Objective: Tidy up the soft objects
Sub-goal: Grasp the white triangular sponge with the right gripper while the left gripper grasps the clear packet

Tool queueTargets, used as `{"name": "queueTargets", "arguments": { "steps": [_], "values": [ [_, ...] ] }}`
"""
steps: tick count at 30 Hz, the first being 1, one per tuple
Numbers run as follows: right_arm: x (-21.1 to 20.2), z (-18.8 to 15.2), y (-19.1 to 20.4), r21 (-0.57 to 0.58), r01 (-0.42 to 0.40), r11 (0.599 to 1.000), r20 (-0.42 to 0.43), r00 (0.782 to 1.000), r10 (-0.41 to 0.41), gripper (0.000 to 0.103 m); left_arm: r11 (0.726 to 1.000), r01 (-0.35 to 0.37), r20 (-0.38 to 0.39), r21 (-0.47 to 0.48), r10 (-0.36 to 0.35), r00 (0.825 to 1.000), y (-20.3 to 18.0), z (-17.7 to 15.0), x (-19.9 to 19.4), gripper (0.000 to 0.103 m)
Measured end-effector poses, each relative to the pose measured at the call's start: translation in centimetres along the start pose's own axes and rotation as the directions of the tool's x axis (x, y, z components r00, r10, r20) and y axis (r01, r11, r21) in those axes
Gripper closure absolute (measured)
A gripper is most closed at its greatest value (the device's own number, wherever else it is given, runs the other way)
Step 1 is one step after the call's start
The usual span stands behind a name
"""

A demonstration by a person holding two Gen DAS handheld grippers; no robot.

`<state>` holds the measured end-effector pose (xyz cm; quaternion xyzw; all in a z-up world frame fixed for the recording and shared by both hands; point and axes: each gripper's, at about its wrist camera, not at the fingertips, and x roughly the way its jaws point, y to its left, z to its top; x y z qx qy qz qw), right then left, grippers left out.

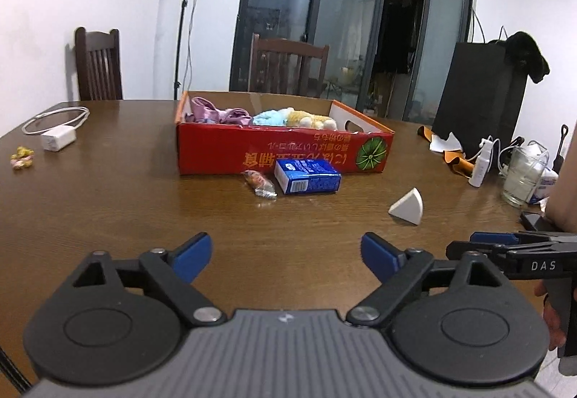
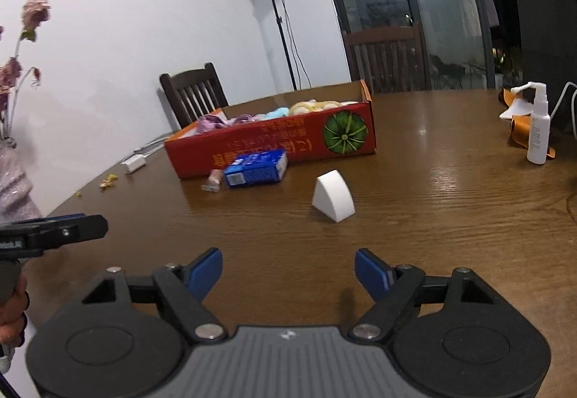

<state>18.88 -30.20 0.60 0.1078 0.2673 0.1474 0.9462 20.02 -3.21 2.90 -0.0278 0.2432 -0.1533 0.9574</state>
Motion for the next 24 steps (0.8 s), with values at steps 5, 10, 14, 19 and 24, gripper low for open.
{"name": "queueTargets", "arguments": {
  "steps": [5, 10, 14, 19, 24],
  "values": [
    [3.6, 2.7, -1.1, -0.024, 0.065, 0.998, -0.031, 0.997, -0.066, 0.030, 0.999, -0.039, -0.060, -0.020, 0.037, 0.998, 1.3, 2.5, 6.0, 0.027],
    [8.1, 4.7, -2.4, -0.039, 0.056, 0.998, -0.093, 0.994, -0.060, 0.057, 0.997, -0.043, -0.101, -0.057, 0.037, 0.994, 3.0, 5.2, 12.2, 0.036],
    [10.1, 6.1, -2.6, -0.046, 0.014, 0.999, -0.110, 0.994, -0.019, 0.081, 0.995, -0.044, -0.135, -0.088, 0.032, 0.990, 3.8, 6.4, 16.0, 0.051],
    [11.7, 7.8, -3.5, 0.031, -0.077, 0.997, -0.074, 0.994, 0.079, 0.081, 0.997, -0.052, -0.136, -0.055, 0.044, 0.990, 3.8, 5.8, 17.0, 0.074],
    [13.0, 7.6, -3.9, 0.103, -0.146, 0.984, -0.074, 0.985, 0.154, 0.081, 0.997, -0.002, -0.141, -0.083, -0.010, 0.990, 4.2, 5.7, 17.0, 0.086]
  ]
}}
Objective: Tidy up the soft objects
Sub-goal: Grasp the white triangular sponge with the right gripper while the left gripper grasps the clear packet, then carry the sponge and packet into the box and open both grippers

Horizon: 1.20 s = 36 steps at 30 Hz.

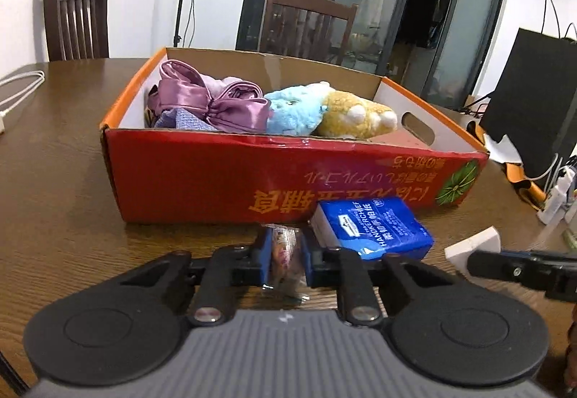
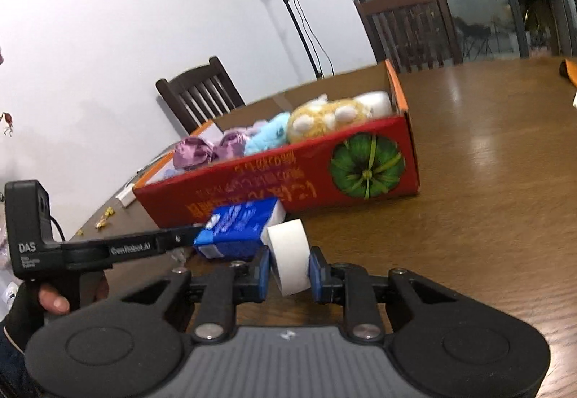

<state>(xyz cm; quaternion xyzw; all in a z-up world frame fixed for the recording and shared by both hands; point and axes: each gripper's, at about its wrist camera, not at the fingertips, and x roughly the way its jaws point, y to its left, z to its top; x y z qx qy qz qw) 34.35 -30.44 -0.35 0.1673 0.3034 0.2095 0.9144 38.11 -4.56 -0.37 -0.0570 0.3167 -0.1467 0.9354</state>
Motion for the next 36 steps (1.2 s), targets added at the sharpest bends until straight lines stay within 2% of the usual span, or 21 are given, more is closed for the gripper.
{"name": "queueTargets", "arguments": {
  "steps": [3, 8, 15, 17, 18, 19, 20, 22, 24, 29, 32, 36],
  "values": [
    [-0.2, -0.1, 0.0, 0.006, -0.015, 1.000, 0.028, 1.000, 0.015, 0.081, 1.000, 0.012, -0.004, 0.009, -0.012, 1.000, -0.2, 0.0, 0.1, 0.087],
    [0.2, -0.3, 0.0, 0.011, -0.017, 1.000, 0.013, 1.000, 0.017, 0.081, 0.998, 0.062, -0.011, -0.014, -0.063, 0.998, 0.2, 0.2, 0.3, 0.087],
    [0.0, -0.4, -0.2, 0.021, -0.012, 1.000, 0.021, 1.000, 0.011, 0.081, 0.997, 0.077, -0.011, -0.028, -0.077, 0.997, 0.6, 0.1, 0.4, 0.088],
    [-0.2, -0.4, -0.4, 0.031, -0.011, 0.999, 0.025, 1.000, 0.010, 0.081, 0.999, 0.042, -0.006, -0.025, -0.042, 0.999, 0.5, 0.1, 0.2, 0.088],
    [-0.3, -0.4, -0.6, 0.040, -0.014, 0.999, 0.031, 0.999, 0.012, 0.081, 1.000, -0.003, -0.005, -0.011, 0.003, 1.000, 0.2, 0.0, -0.2, 0.089],
    [-0.5, -0.5, -0.7, 0.047, -0.010, 0.999, 0.042, 0.999, 0.008, 0.081, 1.000, -0.023, -0.004, -0.014, 0.023, 1.000, 0.2, -0.1, -0.8, 0.089],
    [-0.8, -0.5, -0.7, 0.049, -0.001, 0.999, 0.056, 0.998, -0.002, 0.081, 0.999, -0.007, 0.000, -0.037, 0.007, 1.000, 0.3, -0.3, -1.7, 0.089],
    [-1.6, -0.9, -0.3, 0.057, 0.024, 0.998, 0.062, 0.998, -0.027, 0.081, 0.993, 0.064, 0.006, -0.100, -0.064, 0.998, 0.7, -1.0, -4.2, 0.089],
    [-3.0, -2.0, 0.7, 0.051, 0.036, 0.998, 0.064, 0.997, -0.039, 0.081, 0.986, 0.100, 0.031, -0.135, -0.097, 0.995, 0.7, -2.0, -7.4, 0.089],
    [-6.8, -5.4, 4.0, 0.035, 0.016, 0.999, 0.046, 0.999, -0.017, 0.081, 0.985, 0.135, 0.089, -0.111, -0.126, 0.988, -0.3, -4.8, -14.9, 0.089],
    [-8.7, -5.9, 5.8, -0.025, 0.015, 1.000, 0.055, 0.998, -0.013, 0.081, 0.985, 0.129, 0.118, -0.112, -0.116, 0.986, -0.6, -5.0, -17.0, 0.089],
    [-10.7, -4.6, 7.2, -0.072, 0.030, 0.997, 0.114, 0.993, -0.022, 0.081, 0.979, 0.147, 0.162, -0.143, -0.124, 0.979, -0.2, -4.4, -18.1, 0.089]
  ]
}}
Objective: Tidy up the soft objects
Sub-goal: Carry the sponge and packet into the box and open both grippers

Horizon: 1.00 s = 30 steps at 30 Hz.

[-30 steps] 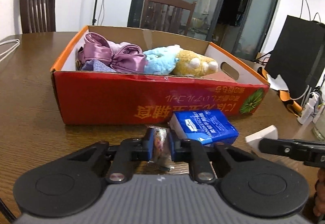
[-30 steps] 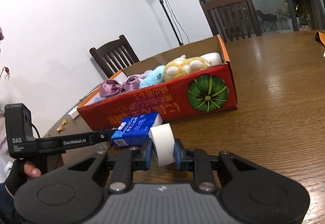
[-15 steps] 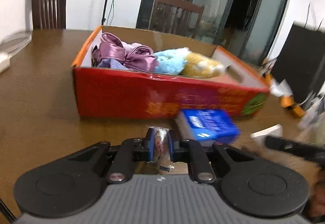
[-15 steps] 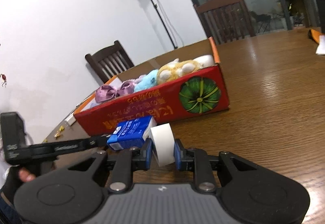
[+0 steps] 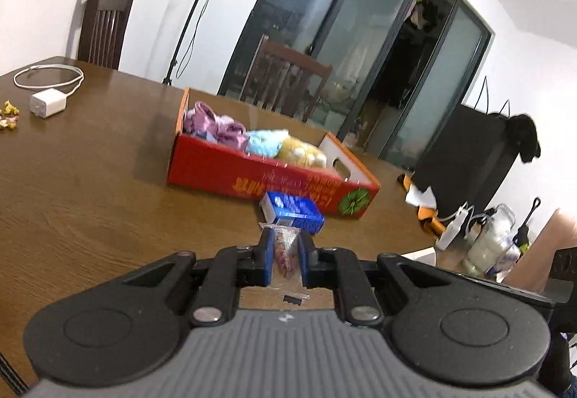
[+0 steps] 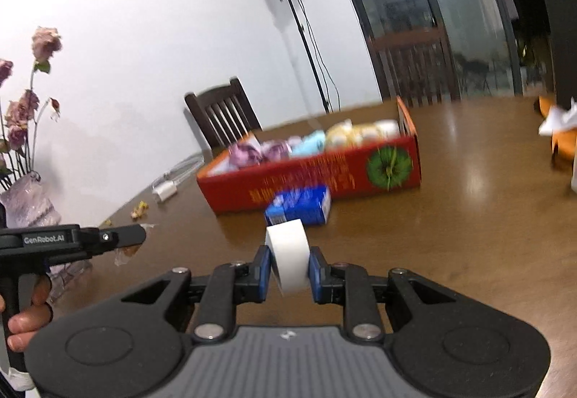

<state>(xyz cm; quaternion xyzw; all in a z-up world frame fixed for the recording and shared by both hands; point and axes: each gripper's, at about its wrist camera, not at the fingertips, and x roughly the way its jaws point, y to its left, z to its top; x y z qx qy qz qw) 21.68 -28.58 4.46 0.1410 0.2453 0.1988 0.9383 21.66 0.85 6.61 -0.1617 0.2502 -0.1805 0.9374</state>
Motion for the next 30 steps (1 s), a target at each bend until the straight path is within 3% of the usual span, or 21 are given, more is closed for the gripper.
{"name": "queueTargets", "arguments": {
  "steps": [6, 9, 13, 16, 21, 28, 30],
  "values": [
    [0.1, 1.6, 0.3, -0.021, 0.008, 1.000, 0.008, 1.000, -0.007, 0.081, 1.000, 0.013, -0.006, -0.001, -0.013, 1.000, 0.2, 1.0, 0.9, 0.089],
    [1.1, 3.9, 0.7, -0.076, 0.007, 0.997, 0.024, 1.000, -0.005, 0.081, 1.000, 0.015, 0.015, -0.001, -0.015, 1.000, 0.5, 3.6, 2.4, 0.089],
    [4.1, 9.2, 0.2, -0.137, -0.015, 0.990, 0.052, 0.998, 0.023, 0.081, 0.999, 0.047, 0.052, 0.024, -0.049, 0.997, 0.4, 9.4, 6.6, 0.089],
    [8.3, 13.6, -0.9, -0.158, 0.002, 0.987, 0.046, 0.999, 0.006, 0.081, 0.997, 0.040, 0.035, 0.065, -0.042, 0.998, 0.4, 14.0, 11.9, 0.089],
    [17.5, 20.0, -3.3, -0.178, 0.075, 0.981, -0.020, 0.997, -0.080, 0.081, 0.994, -0.038, -0.067, 0.102, 0.045, 0.997, 1.4, 18.8, 22.5, 0.089],
    [28.8, 22.9, -7.2, -0.185, 0.173, 0.967, -0.172, 0.963, -0.205, 0.080, 0.982, -0.089, -0.187, 0.164, 0.120, 0.975, 1.9, 19.3, 32.2, 0.087],
    [31.0, 22.4, -7.8, -0.176, 0.175, 0.969, -0.210, 0.955, -0.210, 0.075, 0.981, -0.100, -0.230, 0.165, 0.136, 0.964, 2.3, 18.9, 33.9, 0.079]
  ]
}}
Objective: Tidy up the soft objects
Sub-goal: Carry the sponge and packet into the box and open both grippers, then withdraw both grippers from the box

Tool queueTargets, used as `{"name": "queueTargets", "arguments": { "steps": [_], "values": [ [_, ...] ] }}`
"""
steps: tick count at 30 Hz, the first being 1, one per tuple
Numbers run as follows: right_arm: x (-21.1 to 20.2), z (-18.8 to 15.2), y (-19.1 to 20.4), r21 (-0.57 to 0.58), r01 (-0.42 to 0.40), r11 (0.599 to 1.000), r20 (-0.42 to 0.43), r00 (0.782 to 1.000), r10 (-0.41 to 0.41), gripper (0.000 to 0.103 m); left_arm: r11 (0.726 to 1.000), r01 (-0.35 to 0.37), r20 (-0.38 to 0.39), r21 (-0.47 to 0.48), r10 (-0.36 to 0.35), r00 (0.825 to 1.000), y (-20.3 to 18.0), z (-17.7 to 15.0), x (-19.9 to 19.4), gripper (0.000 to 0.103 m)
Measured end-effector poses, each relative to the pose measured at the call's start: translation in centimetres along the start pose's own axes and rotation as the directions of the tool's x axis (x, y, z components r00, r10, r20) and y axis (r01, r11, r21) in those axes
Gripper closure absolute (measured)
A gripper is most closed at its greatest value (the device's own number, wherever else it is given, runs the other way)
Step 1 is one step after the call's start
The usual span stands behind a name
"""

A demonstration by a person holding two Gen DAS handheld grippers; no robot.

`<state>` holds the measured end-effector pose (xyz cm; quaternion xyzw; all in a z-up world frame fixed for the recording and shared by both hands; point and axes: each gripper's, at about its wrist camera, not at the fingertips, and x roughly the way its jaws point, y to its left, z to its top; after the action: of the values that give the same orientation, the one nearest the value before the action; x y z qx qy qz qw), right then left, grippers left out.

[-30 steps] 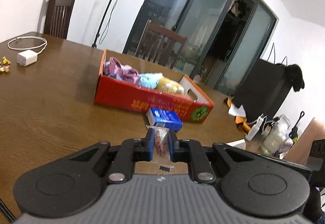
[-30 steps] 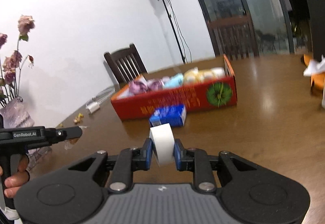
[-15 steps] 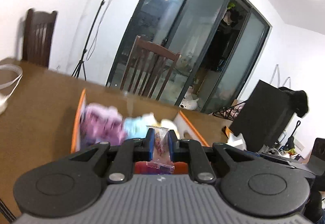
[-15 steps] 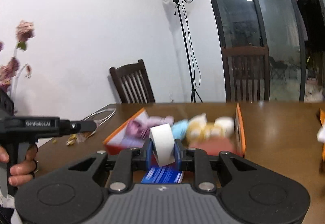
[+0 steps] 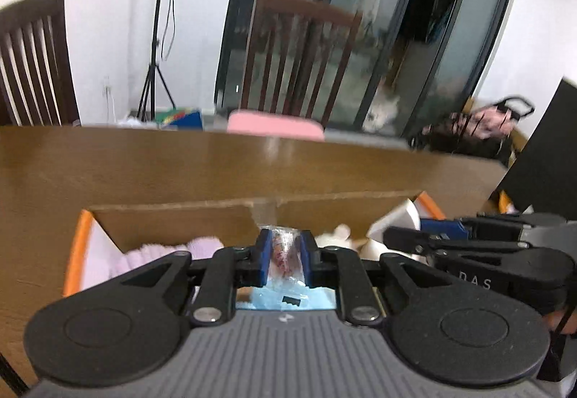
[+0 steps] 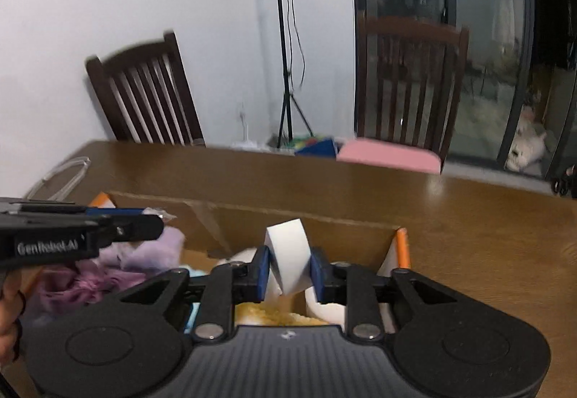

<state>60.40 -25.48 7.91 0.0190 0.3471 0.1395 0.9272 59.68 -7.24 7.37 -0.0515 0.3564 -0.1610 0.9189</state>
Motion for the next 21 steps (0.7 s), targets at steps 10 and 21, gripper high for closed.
{"name": "queueTargets", "arguments": {
  "steps": [10, 21],
  "values": [
    [0.9, -1.0, -1.9, 0.093, -0.059, 0.994, 0.091, 0.995, 0.050, 0.045, 1.000, 0.029, 0.048, -0.006, -0.029, 0.998, 0.4, -0.5, -1.1, 0.057],
    [-6.5, -0.4, -0.5, 0.068, -0.053, 0.996, 0.184, 0.982, 0.040, 0.044, 1.000, -0.015, 0.181, 0.019, 0.011, 0.983, -0.9, -1.9, -9.7, 0.057]
  ]
}}
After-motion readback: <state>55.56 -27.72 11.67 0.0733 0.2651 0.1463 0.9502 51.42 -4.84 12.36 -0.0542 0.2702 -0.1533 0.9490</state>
